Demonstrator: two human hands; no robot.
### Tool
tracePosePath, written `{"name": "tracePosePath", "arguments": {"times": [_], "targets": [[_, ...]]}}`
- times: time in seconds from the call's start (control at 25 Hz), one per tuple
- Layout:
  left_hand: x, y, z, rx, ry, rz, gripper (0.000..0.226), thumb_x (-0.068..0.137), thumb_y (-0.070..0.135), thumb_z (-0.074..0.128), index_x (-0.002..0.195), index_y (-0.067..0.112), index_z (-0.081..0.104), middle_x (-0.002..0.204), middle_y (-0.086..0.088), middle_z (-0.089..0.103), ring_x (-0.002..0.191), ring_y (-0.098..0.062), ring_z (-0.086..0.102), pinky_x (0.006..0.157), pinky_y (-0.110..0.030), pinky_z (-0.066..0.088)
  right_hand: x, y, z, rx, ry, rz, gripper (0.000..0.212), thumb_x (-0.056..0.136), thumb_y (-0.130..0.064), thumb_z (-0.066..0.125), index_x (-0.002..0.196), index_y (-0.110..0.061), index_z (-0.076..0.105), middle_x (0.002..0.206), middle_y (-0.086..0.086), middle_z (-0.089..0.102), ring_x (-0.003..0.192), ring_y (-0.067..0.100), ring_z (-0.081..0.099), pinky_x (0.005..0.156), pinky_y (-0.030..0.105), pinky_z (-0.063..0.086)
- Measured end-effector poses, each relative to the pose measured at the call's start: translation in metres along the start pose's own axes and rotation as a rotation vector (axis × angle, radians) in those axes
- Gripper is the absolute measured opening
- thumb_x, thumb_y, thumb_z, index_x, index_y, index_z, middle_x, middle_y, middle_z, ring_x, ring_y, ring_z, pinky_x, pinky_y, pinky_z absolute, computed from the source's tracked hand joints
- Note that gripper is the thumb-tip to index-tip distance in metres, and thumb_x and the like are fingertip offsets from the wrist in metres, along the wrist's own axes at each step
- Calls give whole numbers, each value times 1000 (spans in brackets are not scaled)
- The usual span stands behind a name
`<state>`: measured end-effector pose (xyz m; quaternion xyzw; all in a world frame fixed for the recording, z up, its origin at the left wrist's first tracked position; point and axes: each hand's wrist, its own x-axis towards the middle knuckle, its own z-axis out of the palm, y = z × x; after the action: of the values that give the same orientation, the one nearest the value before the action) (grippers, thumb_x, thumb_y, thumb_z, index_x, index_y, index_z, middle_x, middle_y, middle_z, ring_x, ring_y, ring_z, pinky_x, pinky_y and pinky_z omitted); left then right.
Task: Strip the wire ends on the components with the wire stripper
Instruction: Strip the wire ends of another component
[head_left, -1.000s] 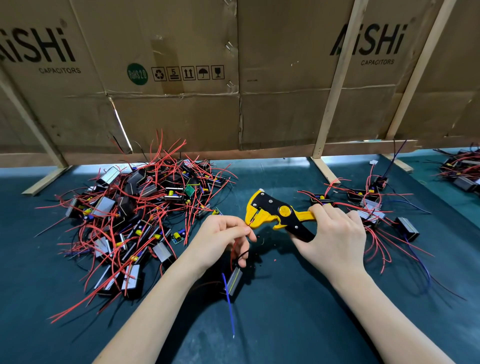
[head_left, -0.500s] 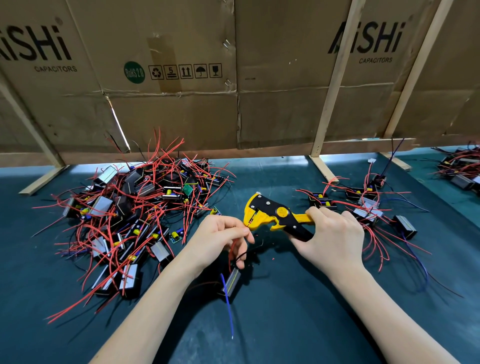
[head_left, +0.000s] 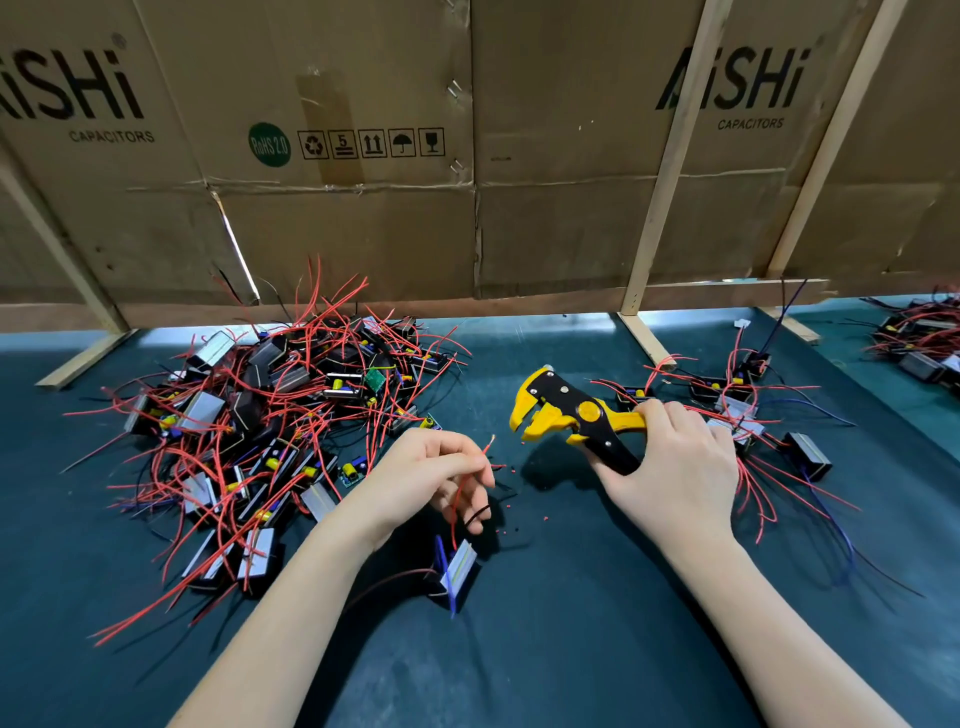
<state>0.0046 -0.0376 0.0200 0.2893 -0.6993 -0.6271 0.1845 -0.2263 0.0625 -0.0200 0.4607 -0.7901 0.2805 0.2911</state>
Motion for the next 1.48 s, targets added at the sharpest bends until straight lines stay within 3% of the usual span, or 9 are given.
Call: {"name": "tracePosePath", "arguments": {"times": [0.16, 0.24, 0.36, 0.48, 0.72, 0.88, 1.0, 1.16, 1.48], "targets": [[-2, -2, -5, -4, -27, -59, 18, 84, 24, 75, 86, 9, 65, 84, -17, 75, 71, -25, 71, 62, -25, 48, 1, 3, 3, 24, -6, 64, 58, 65, -57, 81, 91, -8, 63, 81, 6, 63, 80, 33, 61, 74, 40, 39], [-5, -2, -8, 18, -73, -63, 14, 81, 15, 78, 88, 8, 68, 86, -16, 75, 74, -21, 72, 61, -19, 51, 1, 5, 3, 31, -6, 68, 59, 65, -58, 80, 92, -8, 63, 82, 6, 62, 82, 33, 61, 75, 41, 39], [-5, -4, -8, 12, -66, -45, 9, 81, 3, 76, 86, 6, 69, 79, -15, 74, 70, -17, 71, 60, -18, 52, 0, 5, 2, 36, -10, 63, 58, 66, -58, 80, 92, -9, 63, 82, 5, 62, 83, 34, 61, 77, 42, 40], [-2, -4, -5, 6, 41, 17, 10, 79, 3, 77, 84, 8, 69, 76, -13, 73, 70, -17, 70, 62, -20, 53, -2, 4, 2, 30, -4, 30, 58, 64, -57, 81, 92, -9, 63, 83, 5, 63, 82, 34, 60, 77, 42, 40], [1, -6, -1, -15, 112, 98, 16, 82, -1, 74, 95, 9, 73, 78, -9, 74, 75, -18, 71, 67, -18, 52, -5, -5, 1, 45, -5, -72, 56, 63, -51, 82, 92, -7, 64, 82, 5, 61, 80, 33, 58, 74, 41, 39], [2, -6, 4, -29, 187, 67, 17, 84, -3, 68, 83, 13, 76, 76, -11, 73, 65, -12, 67, 59, -16, 49, -5, -6, 0, 56, 2, -86, 57, 64, -54, 77, 93, -6, 64, 83, 5, 61, 80, 33, 58, 74, 41, 38], [1, -4, 5, -42, 142, 116, 9, 86, 5, 70, 81, 12, 74, 69, -5, 68, 60, -13, 61, 56, -17, 46, -5, -6, 0, 36, -13, -81, 58, 64, -55, 78, 93, -6, 63, 82, 5, 61, 80, 33, 58, 74, 41, 38], [-1, -2, 3, -34, 64, 187, 0, 84, 15, 73, 84, 15, 73, 77, -6, 71, 68, -18, 64, 66, -22, 48, -7, -7, 1, 28, -23, -92, 55, 64, -53, 81, 89, -8, 62, 79, 4, 59, 77, 33, 57, 73, 40, 38], [4, -6, 8, -33, 232, 213, 10, 86, -3, 68, 80, 4, 69, 71, -8, 72, 66, -18, 70, 64, -19, 52, -4, -8, -1, 84, 2, -80, 59, 64, -60, 67, 94, -9, 63, 84, 3, 61, 81, 31, 59, 74, 38, 34]]}}
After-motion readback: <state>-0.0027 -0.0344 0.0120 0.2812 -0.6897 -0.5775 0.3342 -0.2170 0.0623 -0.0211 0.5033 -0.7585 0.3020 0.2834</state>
